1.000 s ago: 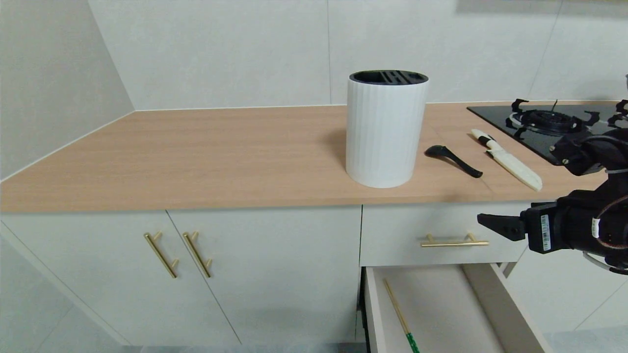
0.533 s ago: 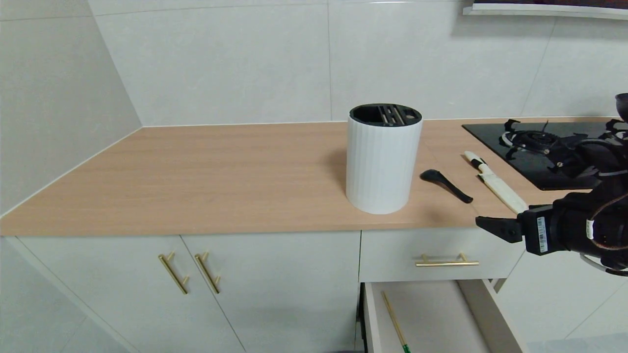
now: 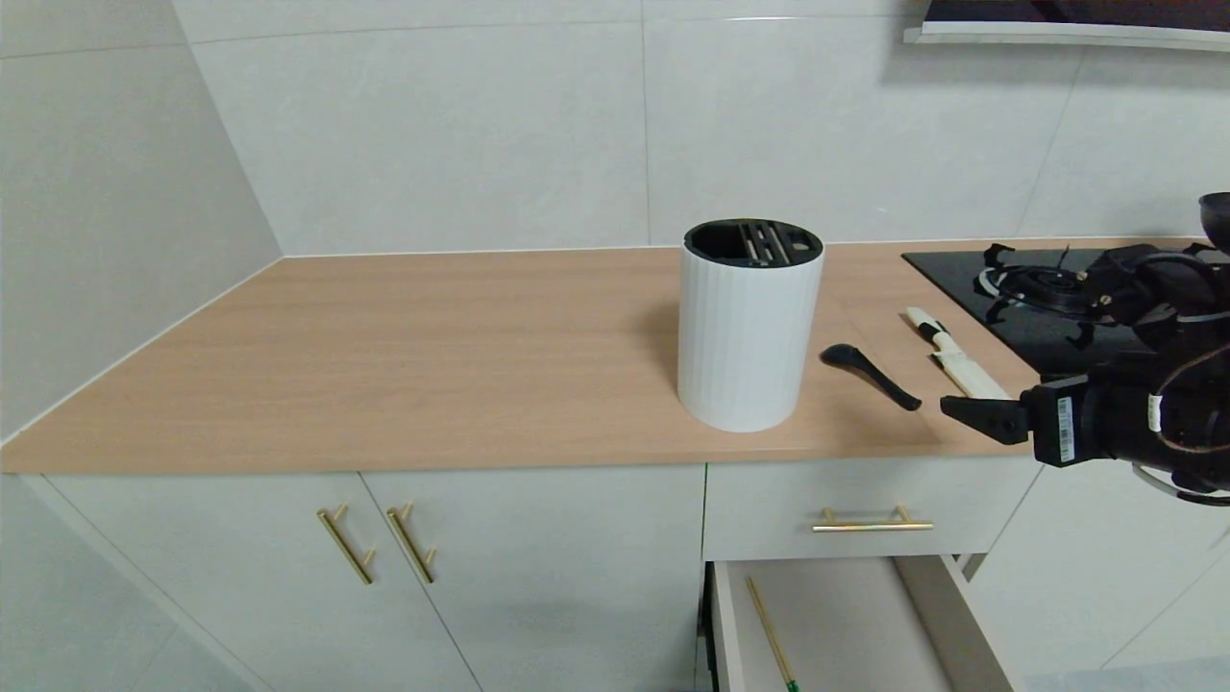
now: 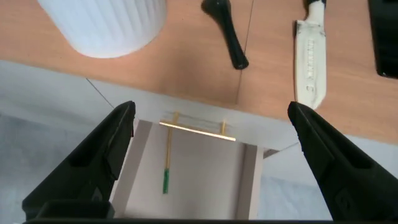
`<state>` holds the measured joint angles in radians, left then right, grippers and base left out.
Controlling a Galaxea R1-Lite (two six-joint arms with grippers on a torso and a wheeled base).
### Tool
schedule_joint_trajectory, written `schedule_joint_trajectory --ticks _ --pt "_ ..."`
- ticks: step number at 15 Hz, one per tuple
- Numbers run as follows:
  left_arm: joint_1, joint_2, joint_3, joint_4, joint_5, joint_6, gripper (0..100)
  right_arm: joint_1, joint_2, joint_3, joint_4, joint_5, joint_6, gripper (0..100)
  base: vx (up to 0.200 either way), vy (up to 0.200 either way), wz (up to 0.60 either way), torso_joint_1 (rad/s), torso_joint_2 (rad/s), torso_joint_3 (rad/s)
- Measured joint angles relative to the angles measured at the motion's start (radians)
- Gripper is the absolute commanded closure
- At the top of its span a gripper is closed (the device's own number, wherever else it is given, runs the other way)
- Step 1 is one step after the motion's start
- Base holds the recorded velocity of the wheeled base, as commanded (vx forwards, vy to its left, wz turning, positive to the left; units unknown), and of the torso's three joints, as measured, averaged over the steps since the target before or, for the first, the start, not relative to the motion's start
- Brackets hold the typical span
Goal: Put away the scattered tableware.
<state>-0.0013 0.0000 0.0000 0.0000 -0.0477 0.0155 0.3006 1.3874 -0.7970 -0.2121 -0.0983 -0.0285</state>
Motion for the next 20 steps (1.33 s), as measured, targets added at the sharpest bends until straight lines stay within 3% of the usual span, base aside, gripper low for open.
schedule_joint_trajectory --ticks 4,8,14,20 --pt "-0.001 0.000 0.000 0.000 0.000 0.000 0 -0.017 0.109 -0.071 -0.093 0.078 -0.050 0 0.000 0.000 0.00 0.000 0.00 0.000" --pt "0.000 0.000 0.000 0.000 0.000 0.000 0 -0.053 0.218 -0.200 -0.104 0.189 -0.060 0 0.000 0.000 0.00 0.000 0.00 0.000" --pt "0.000 0.000 0.000 0.000 0.000 0.000 0 -0.123 0.370 -0.271 -0.185 0.259 -0.083 0 0.000 0.000 0.00 0.000 0.00 0.000" --pt "0.000 0.000 0.000 0.000 0.000 0.000 0 -0.153 0.503 -0.292 -0.266 0.260 -0.090 0 0.000 0.000 0.00 0.000 0.00 0.000"
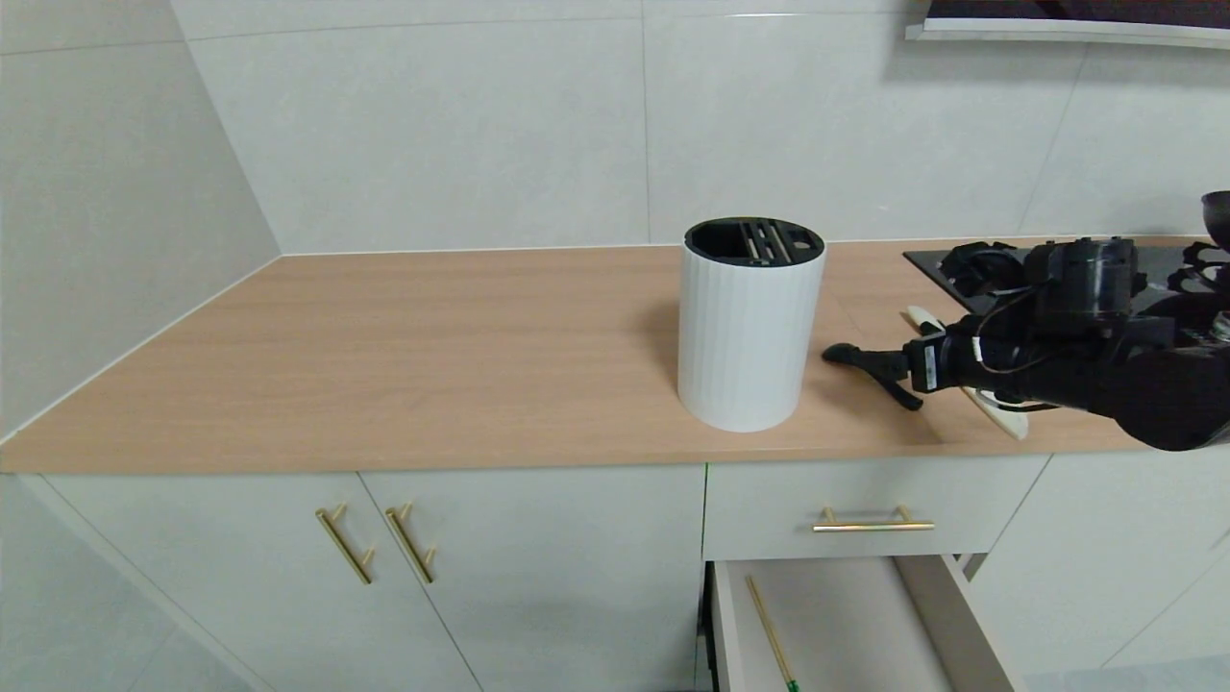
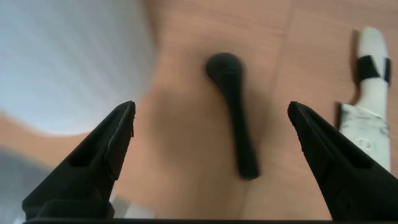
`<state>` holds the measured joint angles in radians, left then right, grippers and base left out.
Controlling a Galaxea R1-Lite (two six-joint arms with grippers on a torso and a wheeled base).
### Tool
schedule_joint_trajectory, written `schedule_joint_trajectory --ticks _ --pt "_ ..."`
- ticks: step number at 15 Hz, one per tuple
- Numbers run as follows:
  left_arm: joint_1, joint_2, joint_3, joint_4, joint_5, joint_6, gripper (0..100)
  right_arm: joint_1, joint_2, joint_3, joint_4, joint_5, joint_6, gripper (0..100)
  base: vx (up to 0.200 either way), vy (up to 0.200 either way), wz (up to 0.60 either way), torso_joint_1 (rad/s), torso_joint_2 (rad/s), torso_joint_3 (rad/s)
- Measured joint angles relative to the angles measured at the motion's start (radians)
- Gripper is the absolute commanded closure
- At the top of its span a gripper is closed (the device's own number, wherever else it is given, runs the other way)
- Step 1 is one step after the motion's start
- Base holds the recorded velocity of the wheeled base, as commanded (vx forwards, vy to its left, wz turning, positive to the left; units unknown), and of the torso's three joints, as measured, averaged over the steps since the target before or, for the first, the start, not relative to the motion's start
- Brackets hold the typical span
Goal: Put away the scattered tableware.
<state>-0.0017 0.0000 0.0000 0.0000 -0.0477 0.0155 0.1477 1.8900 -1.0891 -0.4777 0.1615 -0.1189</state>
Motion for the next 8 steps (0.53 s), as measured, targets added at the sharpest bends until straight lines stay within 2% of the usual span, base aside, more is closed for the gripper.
schedule_joint_trajectory --ticks 8 --pt "0.000 0.000 0.000 0.000 0.000 0.000 0 -0.018 0.126 -0.028 -0.031 -0.020 -0.020 0 0.000 0.000 0.00 0.000 0.00 0.000"
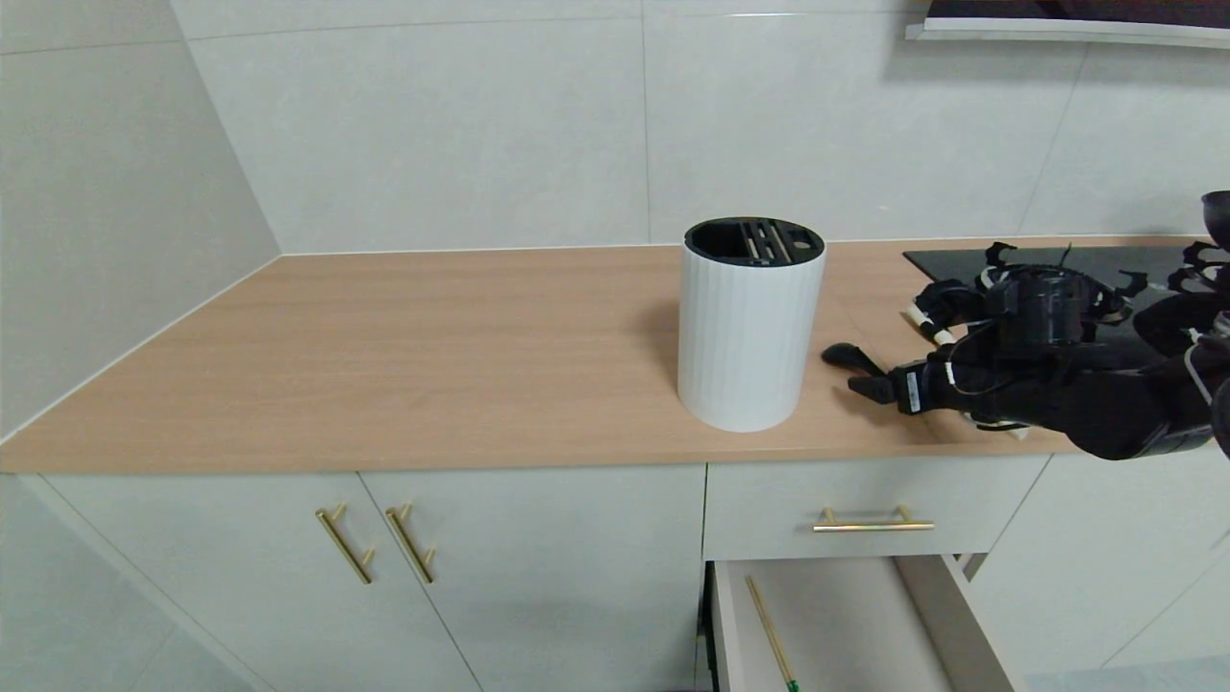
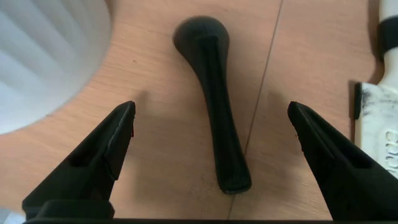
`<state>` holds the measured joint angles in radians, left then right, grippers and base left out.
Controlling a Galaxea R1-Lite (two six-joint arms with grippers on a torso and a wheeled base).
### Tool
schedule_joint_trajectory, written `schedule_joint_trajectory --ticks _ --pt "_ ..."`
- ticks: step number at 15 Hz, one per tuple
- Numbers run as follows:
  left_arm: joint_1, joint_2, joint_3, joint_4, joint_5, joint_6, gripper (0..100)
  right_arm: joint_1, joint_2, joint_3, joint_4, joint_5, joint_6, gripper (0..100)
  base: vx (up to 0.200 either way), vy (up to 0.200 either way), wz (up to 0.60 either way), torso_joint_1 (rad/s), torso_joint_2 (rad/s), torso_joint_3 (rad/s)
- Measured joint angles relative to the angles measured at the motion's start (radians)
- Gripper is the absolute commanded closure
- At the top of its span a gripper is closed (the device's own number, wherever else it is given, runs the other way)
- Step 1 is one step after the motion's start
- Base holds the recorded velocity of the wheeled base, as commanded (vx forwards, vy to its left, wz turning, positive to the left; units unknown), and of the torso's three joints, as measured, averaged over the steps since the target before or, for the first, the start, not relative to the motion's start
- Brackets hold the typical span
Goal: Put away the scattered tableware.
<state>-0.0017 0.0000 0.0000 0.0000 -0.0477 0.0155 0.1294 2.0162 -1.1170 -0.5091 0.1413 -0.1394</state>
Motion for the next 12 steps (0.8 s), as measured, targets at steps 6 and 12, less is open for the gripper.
schedule_joint_trajectory --ticks 6,12 --pt "0.000 0.000 0.000 0.000 0.000 0.000 0 -0.005 0.032 -0.020 -0.001 -0.012 0.001 0 0.000 0.000 0.00 0.000 0.00 0.000" --pt "0.000 0.000 0.000 0.000 0.000 0.000 0 -0.013 0.048 -0.031 -0.001 -0.019 0.002 0 0.000 0.000 0.00 0.000 0.00 0.000"
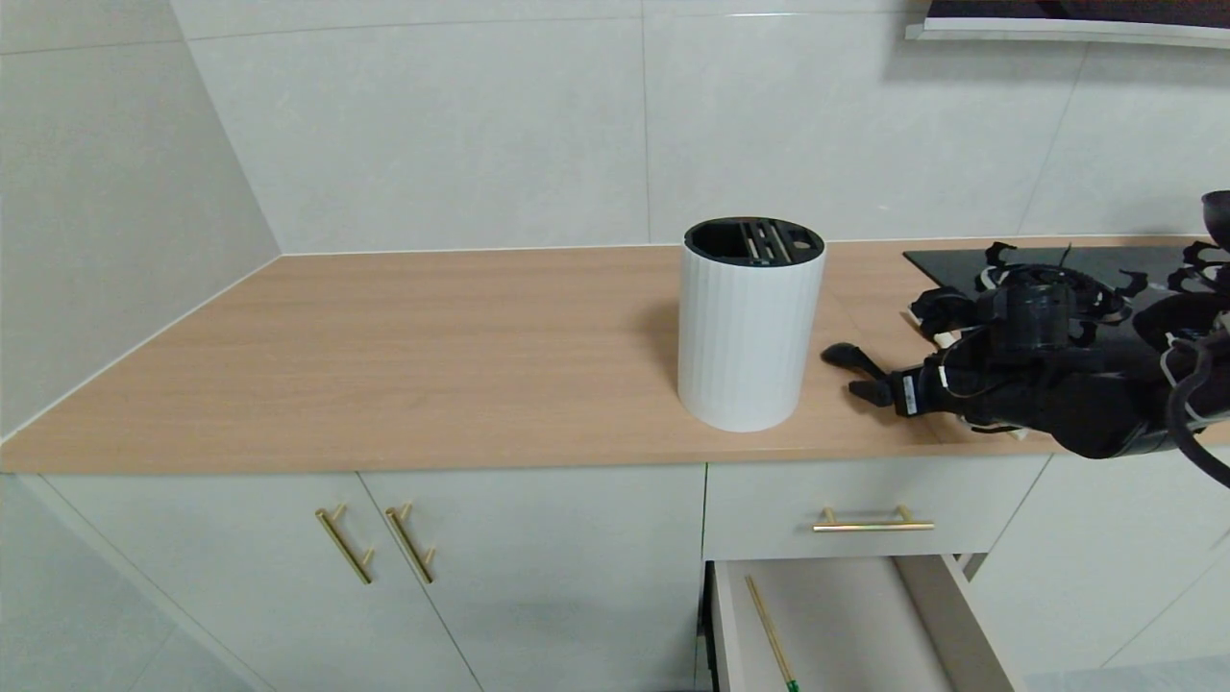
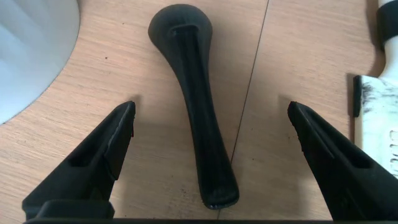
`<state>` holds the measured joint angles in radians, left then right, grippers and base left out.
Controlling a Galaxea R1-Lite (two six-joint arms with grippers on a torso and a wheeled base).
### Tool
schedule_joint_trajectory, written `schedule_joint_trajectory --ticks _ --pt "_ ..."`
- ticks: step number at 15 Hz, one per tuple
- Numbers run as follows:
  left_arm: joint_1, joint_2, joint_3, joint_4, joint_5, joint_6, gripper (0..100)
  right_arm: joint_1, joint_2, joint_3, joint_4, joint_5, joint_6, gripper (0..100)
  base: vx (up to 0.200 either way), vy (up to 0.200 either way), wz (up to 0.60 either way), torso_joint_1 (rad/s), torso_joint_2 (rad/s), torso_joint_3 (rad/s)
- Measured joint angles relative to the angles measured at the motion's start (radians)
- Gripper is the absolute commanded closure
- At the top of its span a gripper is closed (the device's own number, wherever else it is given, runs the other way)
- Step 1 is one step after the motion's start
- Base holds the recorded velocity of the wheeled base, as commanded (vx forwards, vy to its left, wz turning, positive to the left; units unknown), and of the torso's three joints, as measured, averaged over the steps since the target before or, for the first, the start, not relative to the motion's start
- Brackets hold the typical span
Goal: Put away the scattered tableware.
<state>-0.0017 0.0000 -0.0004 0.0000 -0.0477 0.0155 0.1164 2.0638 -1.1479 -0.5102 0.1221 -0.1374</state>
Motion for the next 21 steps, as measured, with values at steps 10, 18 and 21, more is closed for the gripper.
schedule_joint_trajectory --ticks 10,18,21 --pt "0.000 0.000 0.000 0.000 0.000 0.000 0 0.000 0.025 -0.008 -0.004 -0.018 0.000 100 0.000 0.000 0.00 0.000 0.00 0.000" --pt "0.000 0.000 0.000 0.000 0.000 0.000 0 0.000 0.020 -0.009 0.009 -0.021 0.001 100 0.000 0.000 0.00 0.000 0.00 0.000" --pt "0.000 0.000 0.000 0.000 0.000 0.000 0 0.003 -0.011 -0.008 0.052 -0.053 0.008 100 0.000 0.000 0.00 0.000 0.00 0.000"
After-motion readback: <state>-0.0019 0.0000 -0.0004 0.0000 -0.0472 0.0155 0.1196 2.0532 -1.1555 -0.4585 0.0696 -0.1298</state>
